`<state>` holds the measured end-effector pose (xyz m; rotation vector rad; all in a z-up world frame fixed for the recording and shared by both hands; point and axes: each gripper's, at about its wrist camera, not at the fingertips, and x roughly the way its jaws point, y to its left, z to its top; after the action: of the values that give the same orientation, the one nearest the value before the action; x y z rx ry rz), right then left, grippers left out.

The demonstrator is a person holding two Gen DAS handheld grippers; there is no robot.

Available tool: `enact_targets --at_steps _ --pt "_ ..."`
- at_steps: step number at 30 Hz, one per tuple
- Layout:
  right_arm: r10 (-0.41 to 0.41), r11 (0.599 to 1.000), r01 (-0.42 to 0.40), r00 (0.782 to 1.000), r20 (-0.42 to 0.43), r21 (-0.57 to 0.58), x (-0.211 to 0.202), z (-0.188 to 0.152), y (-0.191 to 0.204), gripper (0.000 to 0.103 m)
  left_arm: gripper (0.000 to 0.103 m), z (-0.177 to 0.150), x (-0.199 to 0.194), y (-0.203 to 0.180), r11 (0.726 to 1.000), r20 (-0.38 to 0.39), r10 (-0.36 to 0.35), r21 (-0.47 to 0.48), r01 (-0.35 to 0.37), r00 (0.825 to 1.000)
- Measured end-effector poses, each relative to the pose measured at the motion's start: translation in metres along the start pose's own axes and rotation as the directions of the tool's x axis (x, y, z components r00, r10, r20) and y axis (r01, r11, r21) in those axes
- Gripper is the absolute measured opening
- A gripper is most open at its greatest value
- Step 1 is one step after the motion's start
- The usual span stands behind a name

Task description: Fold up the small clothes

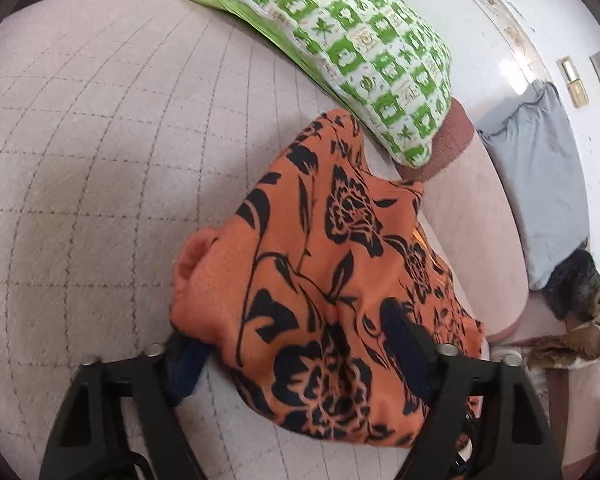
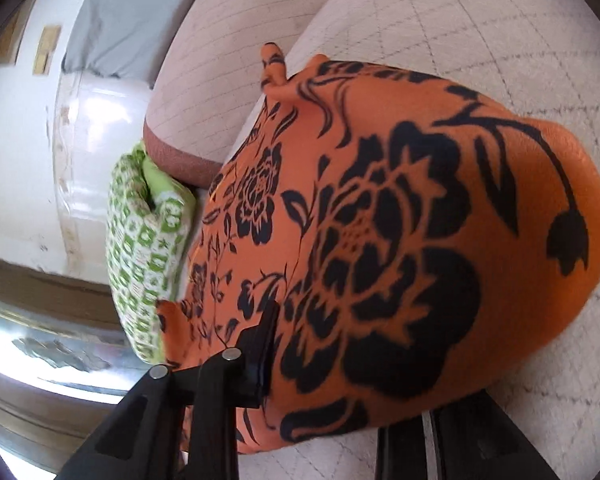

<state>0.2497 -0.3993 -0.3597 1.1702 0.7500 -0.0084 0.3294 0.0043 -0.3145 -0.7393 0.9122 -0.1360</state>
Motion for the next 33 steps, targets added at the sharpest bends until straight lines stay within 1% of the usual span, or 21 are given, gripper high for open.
enact_targets --at_steps 1,2,3,4,5,7,8,9,10,11,12,14,18,20,22,24,26,29,31,33 --pt "0.002 1.000 -0.002 1.000 -0.004 0.001 0.001 0.002 0.000 0.030 0.052 0.000 0.002 -0.001 1.000 0.003 0.020 0.008 -0.020 1.000" --pt "0.003 1.000 -0.003 1.000 -0.007 0.008 0.003 0.004 -0.001 0.031 0.044 0.000 0.004 -0.001 0.999 -0.006 0.028 0.016 -0.028 1.000" --pt "0.007 1.000 -0.007 1.000 -0.025 0.027 0.004 0.006 -0.003 0.031 0.041 0.000 0.006 -0.001 1.000 -0.009 0.027 0.017 -0.026 1.000" --pt "0.021 0.999 -0.020 0.999 -0.028 0.046 0.005 0.008 -0.006 0.031 0.036 -0.001 0.007 -0.001 1.000 -0.006 0.025 0.017 -0.025 1.000" --pt "0.038 0.998 -0.036 0.999 -0.027 0.056 0.005 0.010 -0.008 0.030 0.034 -0.002 0.007 -0.001 0.999 -0.004 0.027 0.022 -0.027 1.000" --pt "0.038 0.999 -0.037 0.999 -0.022 0.027 0.006 0.012 -0.007 0.028 0.027 -0.004 0.007 -0.004 0.999 0.007 0.026 0.040 -0.026 1.000" --pt "0.013 1.000 -0.013 1.000 -0.010 -0.002 0.005 0.011 -0.002 0.025 0.025 -0.004 0.006 -0.006 0.999 0.016 0.020 0.044 -0.020 1.000" --pt "-0.007 1.000 0.007 1.000 0.002 -0.029 0.004 0.009 0.001 0.022 0.025 -0.004 0.004 -0.006 0.999 0.022 0.010 0.043 -0.011 1.000" --pt "-0.041 0.995 0.044 0.999 0.028 -0.093 0.002 0.007 0.011 0.020 0.024 -0.004 0.000 -0.007 0.999 0.034 -0.010 0.042 0.008 0.999" --pt "-0.057 0.989 0.062 0.997 0.045 -0.132 0.000 0.004 0.018 0.019 0.023 -0.004 -0.004 -0.008 0.999 0.039 -0.020 0.048 0.019 0.999" --pt "-0.078 0.976 0.092 0.994 0.078 -0.196 -0.005 0.001 0.030 0.018 0.023 -0.005 -0.007 -0.010 0.998 0.042 -0.024 0.061 0.021 0.999" --pt "-0.091 0.956 0.119 0.989 0.117 -0.267 -0.011 -0.005 0.045 0.017 0.022 -0.006 -0.015 -0.013 0.995 0.053 -0.027 0.096 0.021 0.998" --pt "-0.126 0.919 0.173 0.980 0.153 -0.354 -0.025 -0.018 0.057 0.017 0.022 -0.018 -0.035 -0.013 0.994 0.043 -0.047 0.100 0.043 0.998" --pt "-0.133 0.912 0.182 0.979 0.153 -0.368 -0.036 -0.023 0.057 0.017 0.022 -0.031 -0.050 -0.009 0.994 0.034 -0.054 0.098 0.050 0.998" --pt "-0.149 0.903 0.196 0.977 0.151 -0.382 -0.055 -0.034 0.053 0.017 0.022 -0.050 -0.068 -0.003 0.993 0.009 -0.061 0.097 0.060 0.998" --pt "-0.164 0.898 0.204 0.977 0.134 -0.391 -0.075 -0.042 0.049 0.017 0.022 -0.067 -0.083 0.001 0.994 -0.008 -0.061 0.092 0.062 0.998" --pt "-0.164 0.894 0.198 0.979 0.118 -0.402 -0.091 -0.047 0.045 0.017 0.022 -0.087 -0.103 0.009 0.992 -0.007 -0.051 0.119 0.051 0.999" --pt "-0.187 0.882 0.203 0.979 0.079 -0.424 -0.118 -0.069 0.028 0.017 0.023 -0.116 -0.125 0.023 0.988 -0.016 -0.023 0.152 0.025 1.000" --pt "-0.222 0.893 0.203 0.975 -0.001 -0.402 -0.121 -0.079 0.014 0.020 0.025 -0.128 -0.128 0.037 0.991 -0.055 0.016 0.134 -0.009 0.998" --pt "-0.248 0.925 0.207 0.964 -0.096 -0.319 -0.121 -0.078 -0.004 0.026 0.026 -0.130 -0.132 0.050 0.996 -0.082 0.023 0.082 -0.016 0.996"
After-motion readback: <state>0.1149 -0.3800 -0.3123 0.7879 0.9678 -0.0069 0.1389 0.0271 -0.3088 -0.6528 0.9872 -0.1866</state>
